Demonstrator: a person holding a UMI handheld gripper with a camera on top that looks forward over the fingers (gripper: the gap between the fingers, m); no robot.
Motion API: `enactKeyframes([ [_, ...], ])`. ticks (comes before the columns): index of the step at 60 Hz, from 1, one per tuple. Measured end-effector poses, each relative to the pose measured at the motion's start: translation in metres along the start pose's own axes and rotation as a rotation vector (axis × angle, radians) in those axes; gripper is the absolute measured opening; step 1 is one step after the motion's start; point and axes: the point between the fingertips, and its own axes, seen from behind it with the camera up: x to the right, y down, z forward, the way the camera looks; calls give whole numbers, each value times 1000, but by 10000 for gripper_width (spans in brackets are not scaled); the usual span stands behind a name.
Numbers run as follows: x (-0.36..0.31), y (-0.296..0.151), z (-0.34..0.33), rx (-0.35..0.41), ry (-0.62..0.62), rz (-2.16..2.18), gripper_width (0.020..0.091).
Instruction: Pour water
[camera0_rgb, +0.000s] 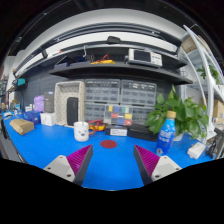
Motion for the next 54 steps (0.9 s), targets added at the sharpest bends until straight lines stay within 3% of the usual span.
enactKeyframes([
  [16,104,31,-16,38,117,51,839],
  [26,154,23,19,76,169,25,829],
  [41,186,20,78,60,185,28,815],
  [49,197,11,92,72,189,58,693],
  [50,199,10,94,77,191,54,620],
  [51,198,8,95,81,188,49,614],
  [52,199,8,96,84,188,44,528],
  [54,198,9,98,82,183,42,513],
])
